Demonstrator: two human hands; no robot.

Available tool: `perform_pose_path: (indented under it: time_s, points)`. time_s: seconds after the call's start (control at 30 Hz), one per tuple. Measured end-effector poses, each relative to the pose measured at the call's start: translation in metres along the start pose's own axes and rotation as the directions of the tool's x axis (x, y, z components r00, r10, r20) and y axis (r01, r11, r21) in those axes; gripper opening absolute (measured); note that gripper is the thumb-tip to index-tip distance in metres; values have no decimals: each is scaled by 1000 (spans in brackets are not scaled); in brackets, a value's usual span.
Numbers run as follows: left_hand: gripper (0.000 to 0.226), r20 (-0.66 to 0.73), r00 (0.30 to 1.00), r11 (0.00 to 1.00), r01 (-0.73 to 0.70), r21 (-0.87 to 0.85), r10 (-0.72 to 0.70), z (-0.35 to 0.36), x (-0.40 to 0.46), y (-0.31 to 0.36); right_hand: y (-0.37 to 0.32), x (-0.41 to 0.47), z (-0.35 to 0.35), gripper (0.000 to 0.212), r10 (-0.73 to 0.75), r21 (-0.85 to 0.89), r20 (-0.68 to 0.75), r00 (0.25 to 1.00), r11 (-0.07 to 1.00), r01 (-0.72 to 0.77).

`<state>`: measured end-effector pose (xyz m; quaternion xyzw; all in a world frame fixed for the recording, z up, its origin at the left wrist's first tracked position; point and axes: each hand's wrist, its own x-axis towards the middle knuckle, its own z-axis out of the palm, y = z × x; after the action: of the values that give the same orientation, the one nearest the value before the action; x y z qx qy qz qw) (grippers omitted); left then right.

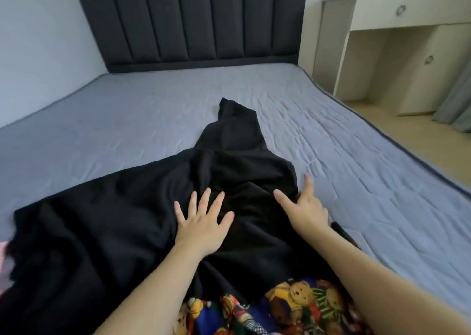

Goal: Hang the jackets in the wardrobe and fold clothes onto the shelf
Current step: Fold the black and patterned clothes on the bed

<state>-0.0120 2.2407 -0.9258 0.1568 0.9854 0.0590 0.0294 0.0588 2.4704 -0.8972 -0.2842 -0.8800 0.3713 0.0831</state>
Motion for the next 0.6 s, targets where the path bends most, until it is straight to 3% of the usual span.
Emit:
perform_pose_path:
  time_s: [0.03,0.07,0.13,0.17,0.27,0.33,0.4,0.5,0.6]
  points:
    - [69,9,1000,999,16,32,-16,0,-3,2,0,3,-10,95,92,107,67,993,989,-99]
    - [67,37,999,998,37,58,-39,-3,-7,5,-3,2,-19,90,126,101,172,977,984,-144]
    - [65,132,985,992,99,73,-108,-16,-15,16,-10,-8,-31,67,94,-89,357,929,994,-66]
    - [64,183,972,989,144,42,-149,-27,-19,26,-12,-11,-38,56,54,-183,375,926,983,16]
    - [67,283,952,974,168,-153,-119,-50,-40,62,-19,-5,-82,35,-123,-304,179,976,937,173]
    - [70,316,948,974,29,-224,45,-44,-68,82,-10,9,-121,26,-132,-338,-8,991,933,122]
    - [72,339,929,985,-113,-127,150,-22,-102,93,14,15,-151,25,-72,-383,-92,993,923,32]
    - [83,254,963,988,-116,101,87,1,-127,92,56,-15,-158,54,98,-267,-68,993,957,-113]
    - [77,354,935,996,-23,85,-9,-26,-130,108,98,-75,-156,70,290,59,-103,952,957,-285]
